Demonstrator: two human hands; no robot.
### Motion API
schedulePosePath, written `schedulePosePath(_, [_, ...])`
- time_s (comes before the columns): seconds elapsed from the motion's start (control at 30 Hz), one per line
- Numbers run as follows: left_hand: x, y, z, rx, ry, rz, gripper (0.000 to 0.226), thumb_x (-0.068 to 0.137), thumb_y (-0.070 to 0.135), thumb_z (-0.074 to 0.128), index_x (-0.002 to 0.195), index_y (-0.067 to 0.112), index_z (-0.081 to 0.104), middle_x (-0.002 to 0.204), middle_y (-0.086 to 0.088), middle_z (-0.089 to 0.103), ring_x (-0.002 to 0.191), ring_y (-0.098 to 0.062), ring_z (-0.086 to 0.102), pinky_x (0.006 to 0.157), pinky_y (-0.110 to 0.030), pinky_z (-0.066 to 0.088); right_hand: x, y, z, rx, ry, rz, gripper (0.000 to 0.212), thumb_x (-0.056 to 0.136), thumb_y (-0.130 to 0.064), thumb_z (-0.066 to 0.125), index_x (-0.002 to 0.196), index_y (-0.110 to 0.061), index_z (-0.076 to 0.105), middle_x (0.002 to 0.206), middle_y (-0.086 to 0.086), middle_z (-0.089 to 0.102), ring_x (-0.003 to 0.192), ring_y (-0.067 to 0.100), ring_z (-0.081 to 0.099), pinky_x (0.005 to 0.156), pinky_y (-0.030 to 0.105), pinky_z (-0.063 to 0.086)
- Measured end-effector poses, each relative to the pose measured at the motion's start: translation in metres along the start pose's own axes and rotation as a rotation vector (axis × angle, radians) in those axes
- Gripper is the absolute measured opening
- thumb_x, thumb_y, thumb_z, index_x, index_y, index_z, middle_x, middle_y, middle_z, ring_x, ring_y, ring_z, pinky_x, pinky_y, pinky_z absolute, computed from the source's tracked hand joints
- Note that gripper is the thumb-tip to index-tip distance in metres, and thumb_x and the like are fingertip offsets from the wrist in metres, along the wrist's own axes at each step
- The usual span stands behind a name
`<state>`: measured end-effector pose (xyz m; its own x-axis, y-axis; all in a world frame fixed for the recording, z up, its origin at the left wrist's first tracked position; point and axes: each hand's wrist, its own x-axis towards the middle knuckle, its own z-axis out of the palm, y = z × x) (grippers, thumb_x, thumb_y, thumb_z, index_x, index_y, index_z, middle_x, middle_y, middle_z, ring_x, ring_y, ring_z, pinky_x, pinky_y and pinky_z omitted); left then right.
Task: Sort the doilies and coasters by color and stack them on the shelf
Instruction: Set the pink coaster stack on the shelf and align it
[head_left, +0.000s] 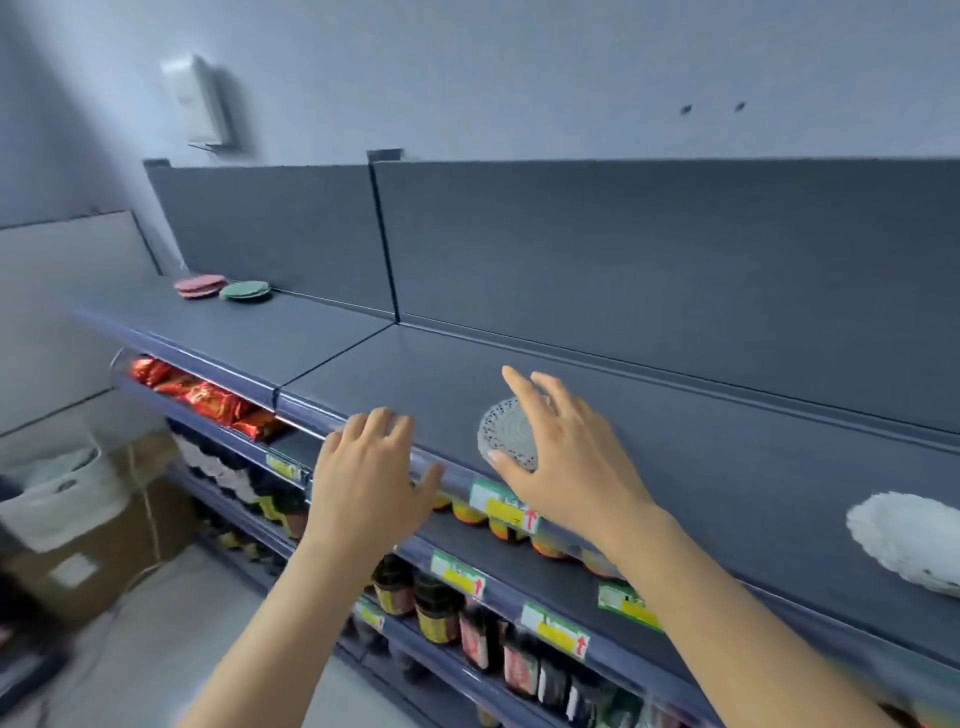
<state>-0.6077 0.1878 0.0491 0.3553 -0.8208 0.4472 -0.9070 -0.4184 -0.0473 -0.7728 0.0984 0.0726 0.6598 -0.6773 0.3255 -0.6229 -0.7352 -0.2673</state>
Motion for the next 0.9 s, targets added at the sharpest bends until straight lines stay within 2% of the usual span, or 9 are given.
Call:
schedulePosePath(0.1, [0.001, -0.086, 0.001, 0.037, 0.023, -0.107, 0.051, 0.068, 0.051, 0.074, 0.101, 0.013, 0.069, 0.110, -0.006, 0.068, 0.100, -0.029, 0.063, 0.079, -0.038, 0.052, 0.048, -0.068, 0.026, -0.006, -0.018, -0.047, 0.074, 0.091, -0.053, 0.046, 0.151, -0.025, 0.012, 0.153, 0.003, 0.023, 0.136, 0.024, 0.031, 0.109, 0.036, 0.031])
schedulePosePath(0.23, [0.002, -0.193, 0.003, 0.090, -0.001, -0.225, 0.053, 0.065, 0.050, 0.077, 0.099, 0.010, 0.068, 0.106, -0.008, 0.067, 0.097, -0.032, 0.063, 0.078, -0.041, 0.051, 0.108, -0.159, 0.067, 0.036, -0.080, -0.126, 0.073, 0.091, -0.053, 0.046, 0.150, -0.024, 0.014, 0.152, 0.002, 0.025, 0.134, 0.025, 0.032, 0.107, 0.038, 0.033])
schedulePosePath(0.33, [0.006, -0.257, -0.001, 0.091, -0.009, -0.280, 0.057, 0.077, 0.056, 0.064, 0.115, 0.013, 0.061, 0.114, -0.005, 0.064, 0.105, -0.029, 0.059, 0.087, -0.040, 0.046, 0.146, -0.214, 0.091, 0.021, -0.142, -0.184, 0.072, 0.091, -0.054, 0.046, 0.149, -0.024, 0.017, 0.151, 0.004, 0.028, 0.133, 0.026, 0.035, 0.106, 0.038, 0.034])
schedulePosePath(0.47, [0.025, -0.327, 0.006, 0.069, 0.069, -0.344, 0.068, 0.085, 0.058, 0.052, 0.139, 0.018, 0.041, 0.123, -0.001, 0.061, 0.111, -0.024, 0.057, 0.096, -0.036, 0.039, 0.203, -0.265, 0.122, 0.020, -0.179, -0.205, 0.069, 0.091, -0.056, 0.045, 0.148, -0.024, 0.022, 0.150, 0.004, 0.032, 0.133, 0.025, 0.036, 0.106, 0.038, 0.034])
schedulePosePath(0.63, [0.058, -0.406, 0.045, 0.056, 0.038, -0.387, 0.067, 0.083, 0.060, 0.054, 0.135, 0.019, 0.044, 0.121, -0.001, 0.061, 0.110, -0.025, 0.057, 0.093, -0.036, 0.041, 0.281, -0.313, 0.182, 0.034, -0.246, -0.227, 0.070, 0.090, -0.057, 0.046, 0.147, -0.024, 0.023, 0.148, 0.004, 0.035, 0.133, 0.026, 0.037, 0.105, 0.040, 0.036])
schedulePosePath(0.73, [0.101, -0.456, 0.073, 0.093, -0.019, -0.370, 0.067, 0.085, 0.064, 0.047, 0.136, 0.022, 0.039, 0.126, 0.003, 0.056, 0.115, -0.021, 0.053, 0.094, -0.033, 0.041, 0.342, -0.339, 0.221, 0.047, -0.280, -0.225, 0.074, 0.088, -0.059, 0.047, 0.148, -0.024, 0.021, 0.149, 0.005, 0.035, 0.134, 0.026, 0.036, 0.105, 0.041, 0.036])
schedulePosePath(0.9, [0.198, -0.550, 0.103, 0.144, -0.056, -0.324, 0.052, 0.087, 0.059, 0.047, 0.125, 0.023, 0.048, 0.118, 0.005, 0.059, 0.110, -0.020, 0.055, 0.090, -0.033, 0.042, 0.458, -0.383, 0.263, 0.116, -0.293, -0.183, 0.076, 0.087, -0.058, 0.050, 0.148, -0.024, 0.022, 0.147, 0.006, 0.036, 0.132, 0.028, 0.038, 0.103, 0.041, 0.037])
